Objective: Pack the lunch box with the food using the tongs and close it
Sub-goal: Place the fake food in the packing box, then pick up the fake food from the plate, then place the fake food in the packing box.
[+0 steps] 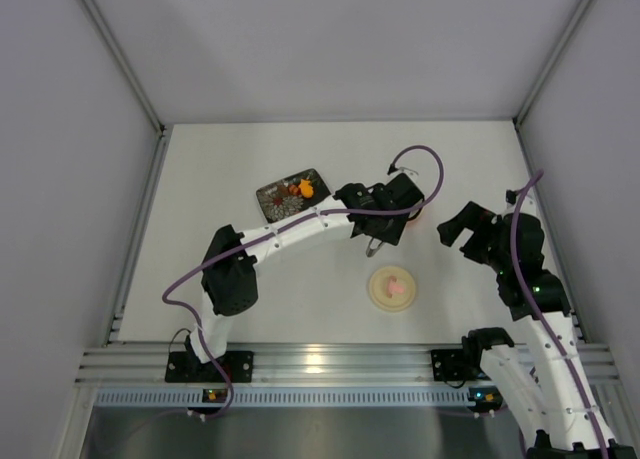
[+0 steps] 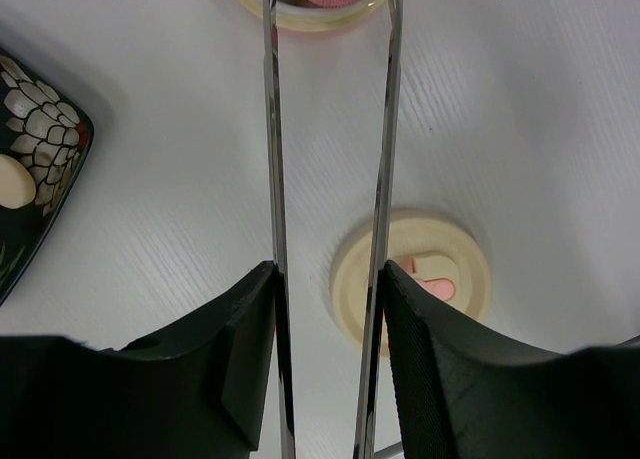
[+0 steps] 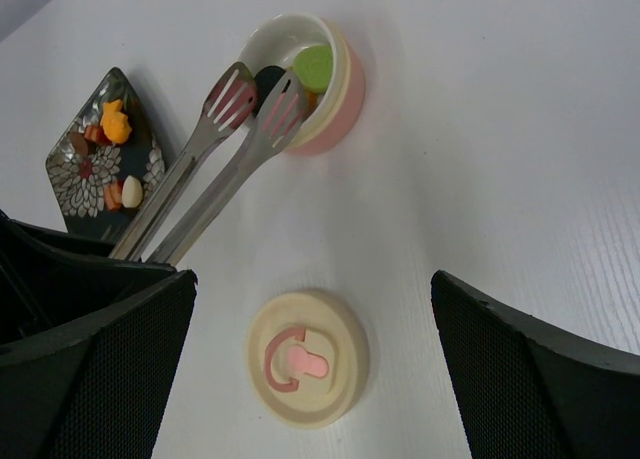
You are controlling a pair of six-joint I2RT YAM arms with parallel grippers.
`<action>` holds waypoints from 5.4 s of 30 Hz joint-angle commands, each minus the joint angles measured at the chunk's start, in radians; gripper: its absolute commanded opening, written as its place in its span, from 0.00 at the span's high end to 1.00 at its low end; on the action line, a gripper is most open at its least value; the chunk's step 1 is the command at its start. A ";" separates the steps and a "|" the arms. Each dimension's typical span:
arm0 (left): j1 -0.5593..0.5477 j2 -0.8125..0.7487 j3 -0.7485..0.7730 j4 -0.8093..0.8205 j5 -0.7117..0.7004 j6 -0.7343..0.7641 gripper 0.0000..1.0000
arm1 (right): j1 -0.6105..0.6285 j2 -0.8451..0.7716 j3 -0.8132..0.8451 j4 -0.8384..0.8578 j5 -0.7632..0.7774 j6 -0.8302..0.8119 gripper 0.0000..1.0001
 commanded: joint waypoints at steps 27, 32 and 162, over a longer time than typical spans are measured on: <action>0.006 0.002 0.055 0.028 -0.080 0.048 0.50 | -0.016 0.008 0.000 0.031 -0.015 -0.007 0.01; 0.006 -0.012 0.072 0.036 -0.078 0.066 0.50 | -0.016 0.011 0.003 0.033 -0.015 -0.009 0.01; 0.058 -0.006 0.069 0.077 -0.015 0.017 0.69 | -0.016 0.008 -0.020 0.031 -0.013 -0.015 0.01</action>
